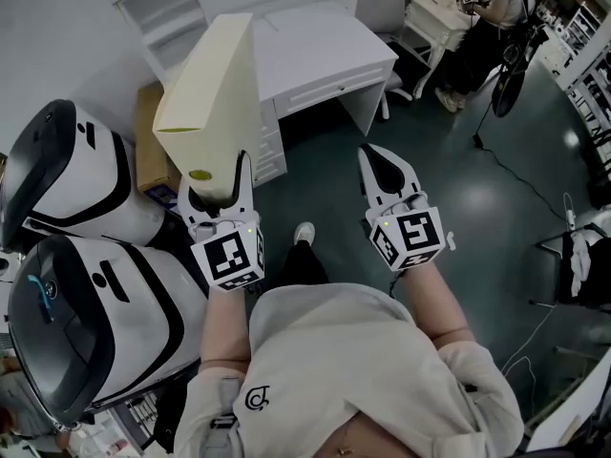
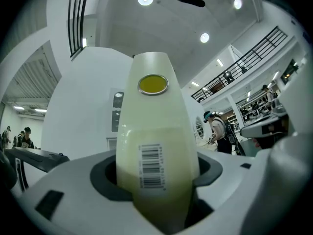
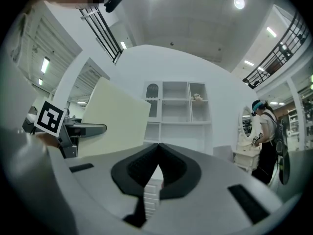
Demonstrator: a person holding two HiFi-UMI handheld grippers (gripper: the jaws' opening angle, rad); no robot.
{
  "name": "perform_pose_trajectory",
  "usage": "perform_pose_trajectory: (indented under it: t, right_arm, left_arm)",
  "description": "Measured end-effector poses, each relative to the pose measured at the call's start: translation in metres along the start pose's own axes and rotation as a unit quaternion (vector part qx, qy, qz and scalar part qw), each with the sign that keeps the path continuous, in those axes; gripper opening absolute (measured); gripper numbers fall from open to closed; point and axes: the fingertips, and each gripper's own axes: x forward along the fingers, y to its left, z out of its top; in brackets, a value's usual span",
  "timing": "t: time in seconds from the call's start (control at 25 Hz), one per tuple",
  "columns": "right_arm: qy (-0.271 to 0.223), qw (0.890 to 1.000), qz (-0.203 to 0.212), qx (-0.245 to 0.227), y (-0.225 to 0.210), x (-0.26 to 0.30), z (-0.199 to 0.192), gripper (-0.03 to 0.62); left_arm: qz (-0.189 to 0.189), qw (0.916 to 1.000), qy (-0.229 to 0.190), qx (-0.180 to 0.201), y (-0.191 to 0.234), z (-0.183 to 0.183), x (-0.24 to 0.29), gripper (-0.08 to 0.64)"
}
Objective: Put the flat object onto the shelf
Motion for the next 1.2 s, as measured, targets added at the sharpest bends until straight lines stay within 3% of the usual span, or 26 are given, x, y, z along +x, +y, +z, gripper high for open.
perform_pose_trajectory:
  t: [0.44, 0.84, 1.2]
  right_arm:
    - [0.008, 1.000, -0.010, -0.012, -0.058, 0.158, -0.004, 0.008]
    - [0.003, 1.000, -0.008, -0.011, -0.105, 0.300, -0.002, 0.008]
    - [0.001, 0.999, 0.040, -0.005, -0.152, 0.388, -0.017, 0.008]
  left_arm:
    - [-0.019, 0.9997, -0.008, -0.010, 0.032, -0.020, 0.171, 0.316]
    - [-0.012, 0.9998, -0.013, 0.003, 0.072, -0.028, 0.308, 0.316]
    - [0.023, 0.9989, -0.008, 0.041, 0.067, -0.033, 0.388, 0.316]
